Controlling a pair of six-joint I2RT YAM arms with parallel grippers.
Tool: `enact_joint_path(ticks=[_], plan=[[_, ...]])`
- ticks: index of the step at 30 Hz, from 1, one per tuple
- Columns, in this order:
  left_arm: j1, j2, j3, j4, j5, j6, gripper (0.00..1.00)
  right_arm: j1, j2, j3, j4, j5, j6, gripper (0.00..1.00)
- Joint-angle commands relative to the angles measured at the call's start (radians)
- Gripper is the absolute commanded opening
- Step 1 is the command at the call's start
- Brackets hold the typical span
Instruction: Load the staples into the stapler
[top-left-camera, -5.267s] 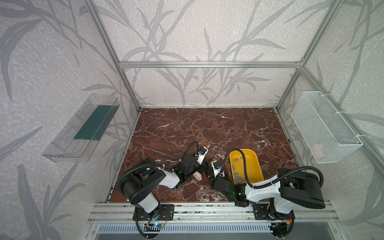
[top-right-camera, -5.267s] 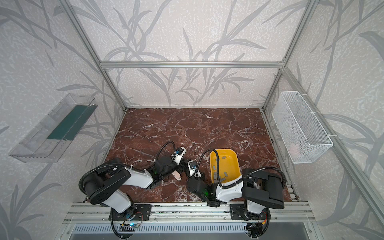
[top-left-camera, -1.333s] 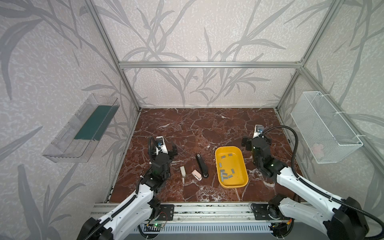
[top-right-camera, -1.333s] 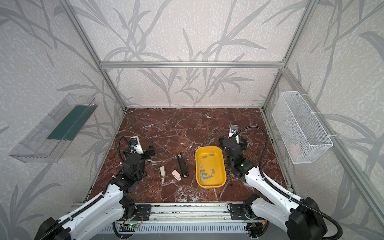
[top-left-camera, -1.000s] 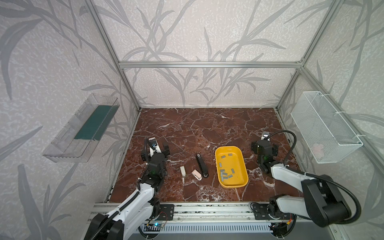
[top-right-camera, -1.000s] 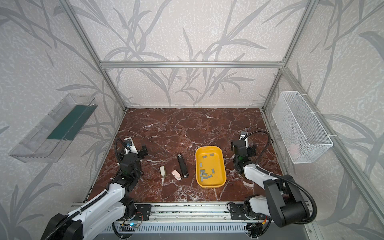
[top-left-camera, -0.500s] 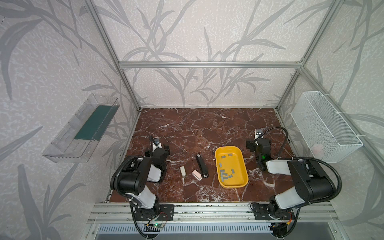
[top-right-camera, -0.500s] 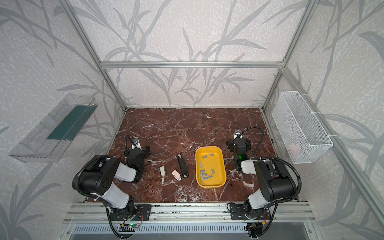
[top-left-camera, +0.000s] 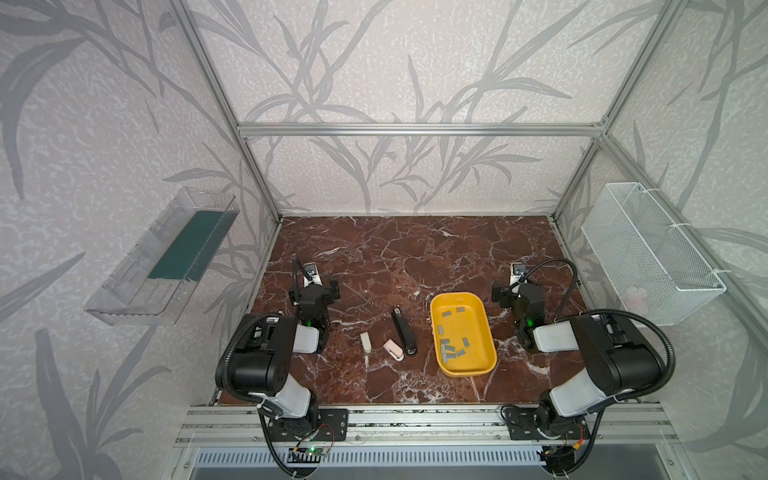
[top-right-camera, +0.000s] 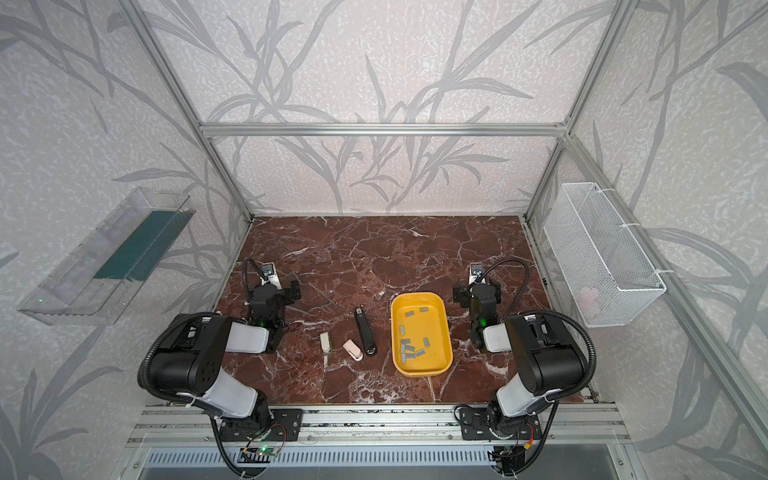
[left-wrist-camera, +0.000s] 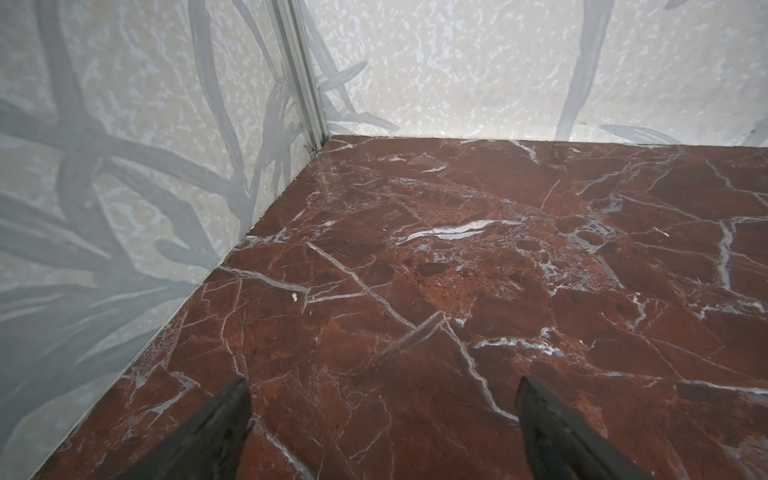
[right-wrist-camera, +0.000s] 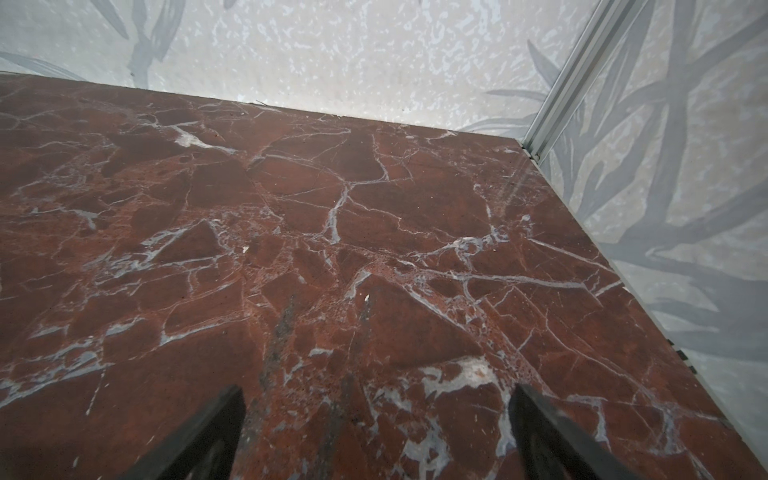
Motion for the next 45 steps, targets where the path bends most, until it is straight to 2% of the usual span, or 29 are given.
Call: enact_joint_path(ticks=[1, 13, 17, 24, 25, 28, 29, 31, 33, 45], plan=[[0.006, 0.002, 0.016, 0.001, 0.010, -0.006, 0.99, -0.003, 0.006, 0.013, 0.040, -0.005, -0.005, 0.99], [0.010, -0.001, 0.025, -0.016, 0.018, -0.012, 0.99, -0.003, 0.007, 0.012, 0.044, -0.004, -0.006, 0.99], [0.044, -0.008, 0.042, -0.066, 0.085, -0.035, 0.99, -0.003, 0.007, 0.013, 0.043, -0.004, -0.006, 0.99], [0.046, -0.008, 0.040, -0.062, 0.084, -0.034, 0.99, -0.003, 0.005, 0.005, 0.057, -0.002, -0.004, 0.99], [0.046, -0.008, 0.040, -0.062, 0.084, -0.034, 0.99, -0.002, 0.006, -0.022, 0.108, -0.003, -0.004, 0.99], [0.046, -0.008, 0.040, -0.062, 0.084, -0.033, 0.99, -0.017, 0.059, -0.152, 0.412, -0.010, 0.008, 0.99], [0.046, -0.008, 0.040, -0.062, 0.083, -0.034, 0.99, -0.019, 0.046, -0.146, 0.379, -0.017, 0.009, 0.99], [0.046, -0.009, 0.041, -0.062, 0.083, -0.034, 0.99, -0.019, 0.018, -0.073, 0.210, -0.010, 0.011, 0.99], [0.046, -0.008, 0.040, -0.062, 0.084, -0.034, 0.99, -0.017, 0.001, 0.020, 0.019, -0.060, -0.007, 0.99], [0.046, -0.008, 0.040, -0.062, 0.084, -0.034, 0.99, -0.007, 0.004, 0.013, 0.039, -0.069, -0.027, 0.99]])
